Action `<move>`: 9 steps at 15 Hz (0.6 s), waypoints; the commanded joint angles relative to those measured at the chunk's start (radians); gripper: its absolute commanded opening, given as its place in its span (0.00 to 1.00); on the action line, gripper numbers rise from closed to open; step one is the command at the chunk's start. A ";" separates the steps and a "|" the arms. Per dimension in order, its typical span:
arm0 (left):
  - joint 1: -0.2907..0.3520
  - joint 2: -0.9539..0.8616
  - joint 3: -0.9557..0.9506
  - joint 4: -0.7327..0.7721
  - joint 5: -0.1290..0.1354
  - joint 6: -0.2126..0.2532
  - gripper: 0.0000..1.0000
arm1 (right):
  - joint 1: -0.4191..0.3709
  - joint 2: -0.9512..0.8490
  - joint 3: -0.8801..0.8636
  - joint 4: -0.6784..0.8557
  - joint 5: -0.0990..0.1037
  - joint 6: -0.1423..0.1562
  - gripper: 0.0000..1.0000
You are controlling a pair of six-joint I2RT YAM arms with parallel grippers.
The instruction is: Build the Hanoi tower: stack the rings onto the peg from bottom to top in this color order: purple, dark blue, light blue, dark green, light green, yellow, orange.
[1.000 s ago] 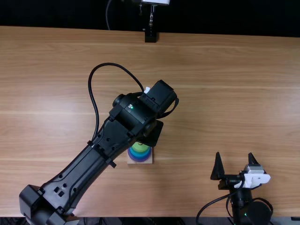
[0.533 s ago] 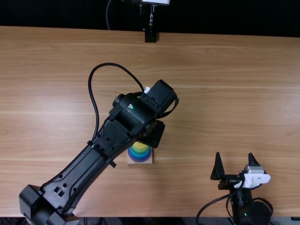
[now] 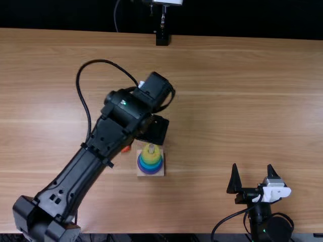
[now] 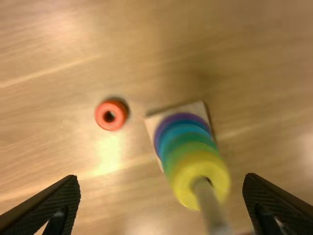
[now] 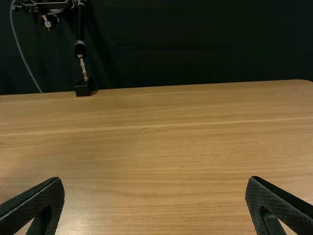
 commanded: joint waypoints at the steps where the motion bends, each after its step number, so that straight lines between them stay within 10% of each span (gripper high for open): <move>1: 0.048 0.004 0.007 0.039 -0.011 0.008 1.00 | -0.004 -0.012 -0.010 -0.005 -0.007 -0.004 1.00; 2: 0.077 0.005 -0.016 0.095 -0.011 0.012 1.00 | -0.004 -0.012 -0.010 -0.005 -0.007 -0.004 1.00; 6: 0.146 0.004 -0.260 0.301 -0.011 0.292 1.00 | -0.004 -0.012 -0.010 -0.005 -0.007 -0.004 1.00; 9: 0.169 0.007 -0.434 0.417 -0.011 0.301 1.00 | -0.004 -0.012 -0.010 -0.005 -0.007 -0.004 1.00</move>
